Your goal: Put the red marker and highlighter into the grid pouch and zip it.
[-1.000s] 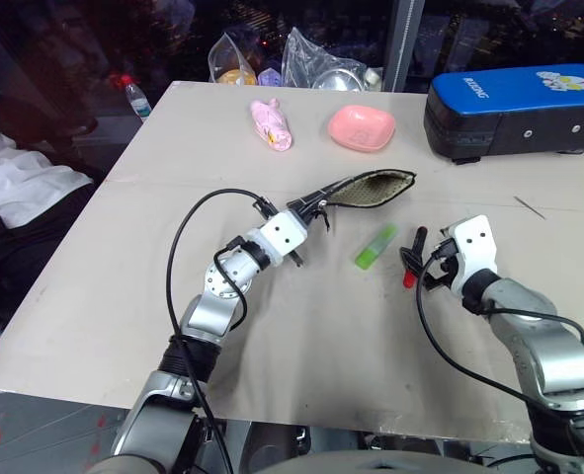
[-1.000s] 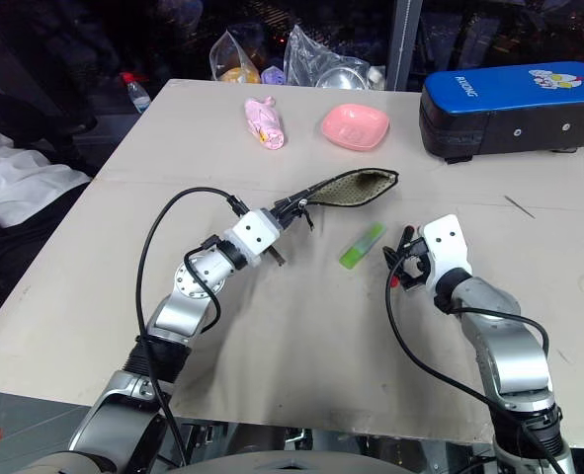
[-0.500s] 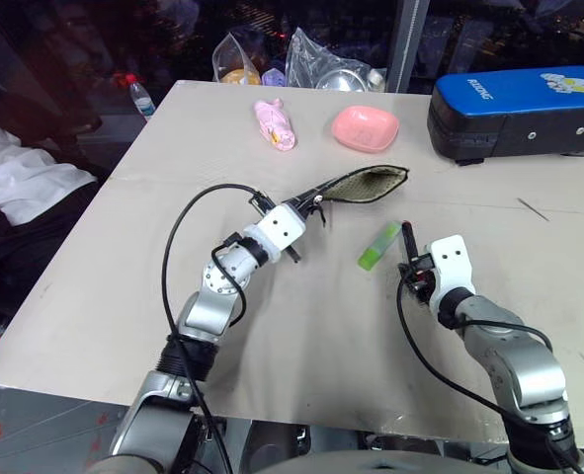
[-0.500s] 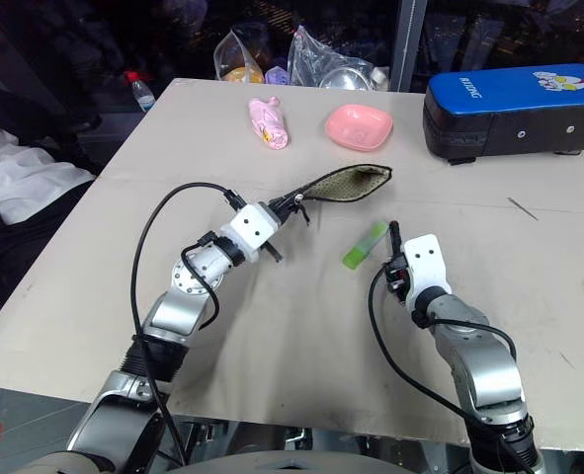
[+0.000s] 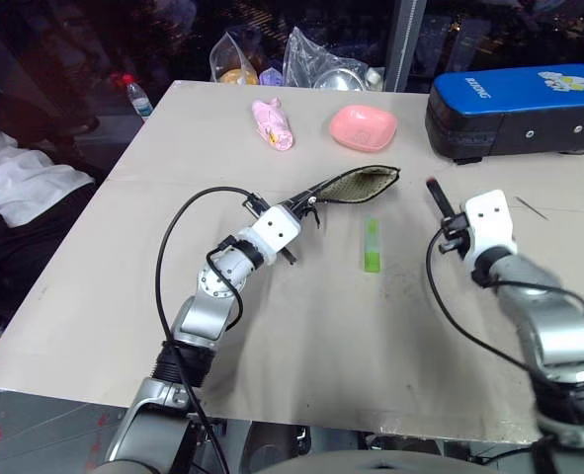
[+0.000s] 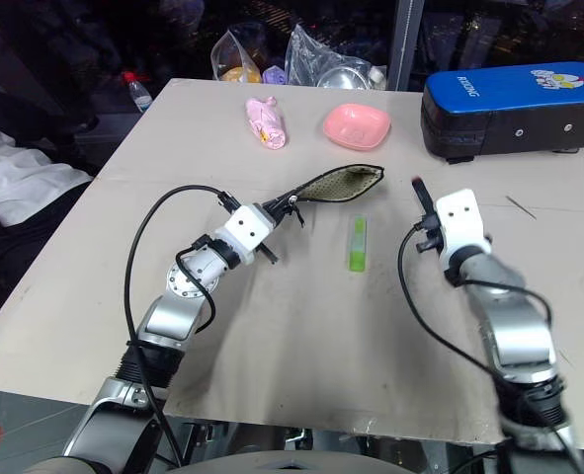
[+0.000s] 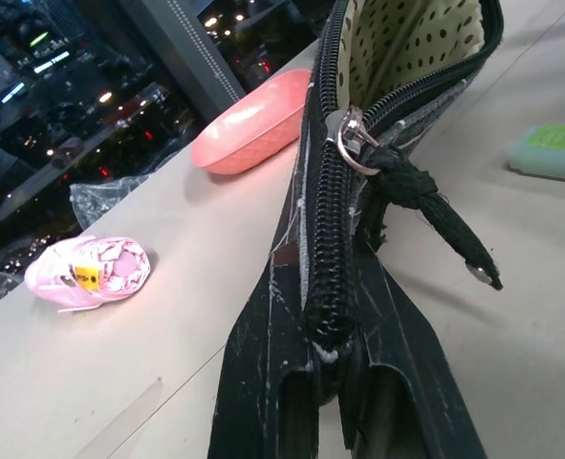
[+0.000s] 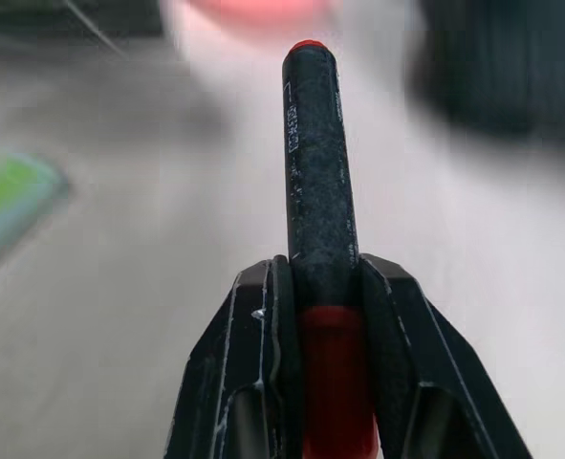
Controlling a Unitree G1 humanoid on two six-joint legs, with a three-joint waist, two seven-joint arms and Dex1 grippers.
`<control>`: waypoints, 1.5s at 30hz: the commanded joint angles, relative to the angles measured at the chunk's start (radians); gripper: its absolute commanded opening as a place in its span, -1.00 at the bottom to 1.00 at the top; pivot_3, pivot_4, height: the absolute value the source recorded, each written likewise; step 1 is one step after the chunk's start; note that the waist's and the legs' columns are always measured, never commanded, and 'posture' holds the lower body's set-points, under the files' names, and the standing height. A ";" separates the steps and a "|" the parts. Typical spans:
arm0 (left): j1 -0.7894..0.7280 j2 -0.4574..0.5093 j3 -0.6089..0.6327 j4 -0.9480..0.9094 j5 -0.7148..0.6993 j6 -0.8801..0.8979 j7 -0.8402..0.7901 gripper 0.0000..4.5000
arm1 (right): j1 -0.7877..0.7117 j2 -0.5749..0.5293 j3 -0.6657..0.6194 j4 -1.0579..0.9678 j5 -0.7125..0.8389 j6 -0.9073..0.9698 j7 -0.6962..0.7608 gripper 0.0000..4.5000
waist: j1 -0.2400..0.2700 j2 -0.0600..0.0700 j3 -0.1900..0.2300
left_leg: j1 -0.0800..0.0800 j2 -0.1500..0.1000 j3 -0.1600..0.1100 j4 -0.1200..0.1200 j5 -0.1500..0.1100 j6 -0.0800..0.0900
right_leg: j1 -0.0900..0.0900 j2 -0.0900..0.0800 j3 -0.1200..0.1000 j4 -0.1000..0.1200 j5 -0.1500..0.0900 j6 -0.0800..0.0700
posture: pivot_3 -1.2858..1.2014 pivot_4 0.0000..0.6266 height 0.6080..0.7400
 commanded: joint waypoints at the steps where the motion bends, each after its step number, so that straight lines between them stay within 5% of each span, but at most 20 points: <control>1: -0.018 -0.006 -0.006 -0.034 -0.001 -0.013 0.001 -1.00 | -0.040 -0.116 0.097 0.024 -0.065 -0.259 0.171 -0.84 | 0.001 0.000 0.000 | 0.000 0.000 0.000 0.000 0.000 0.000 | 0.000 0.001 0.000 0.000 0.000 0.000 | 0.03 -0.52 0.77; 8: -0.027 -0.009 -0.027 -0.027 0.003 -0.018 -0.005 -1.00 | -0.172 -0.227 0.238 0.189 -0.247 -0.583 0.303 -0.84 | 0.001 -0.001 0.001 | 0.000 0.001 0.002 0.001 0.000 0.000 | 0.000 0.001 0.002 0.000 0.000 0.000 | 0.03 -0.52 0.77; 26: -0.046 -0.001 -0.069 -0.034 0.035 -0.030 -0.037 -1.00 | -0.601 0.043 0.474 0.802 -0.510 -1.057 0.337 -0.84 | 0.001 0.000 0.001 | 0.002 0.003 0.012 0.002 0.000 0.000 | -0.002 0.001 0.007 0.001 0.000 0.000 | 0.03 -0.52 0.77; 35: -0.018 -0.004 -0.034 -0.054 0.014 0.016 -0.026 -1.00 | -0.625 0.070 0.367 0.830 -0.471 -0.979 0.310 0.98 | 0.001 0.000 0.001 | 0.002 0.003 0.013 0.003 0.000 0.000 | -0.002 0.001 0.007 0.002 0.000 0.000 | 0.03 -0.52 0.77; 43: -0.011 -0.005 -0.010 -0.058 0.003 0.042 -0.016 -1.00 | -0.453 0.055 0.211 0.502 -0.286 -0.667 0.416 0.98 | -0.002 0.000 0.001 | 0.002 0.003 0.011 0.002 0.000 0.000 | -0.002 0.001 0.007 0.002 0.000 0.000 | 0.03 -0.52 0.77; 45: -0.015 -0.009 0.005 -0.051 -0.002 0.055 -0.006 -1.00 | -0.330 0.115 0.152 0.312 -0.181 -0.391 0.408 0.98 | 0.000 0.000 0.001 | 0.003 0.003 0.010 0.003 0.000 0.000 | -0.002 0.002 0.008 0.003 0.000 0.000 | 0.03 -0.52 0.77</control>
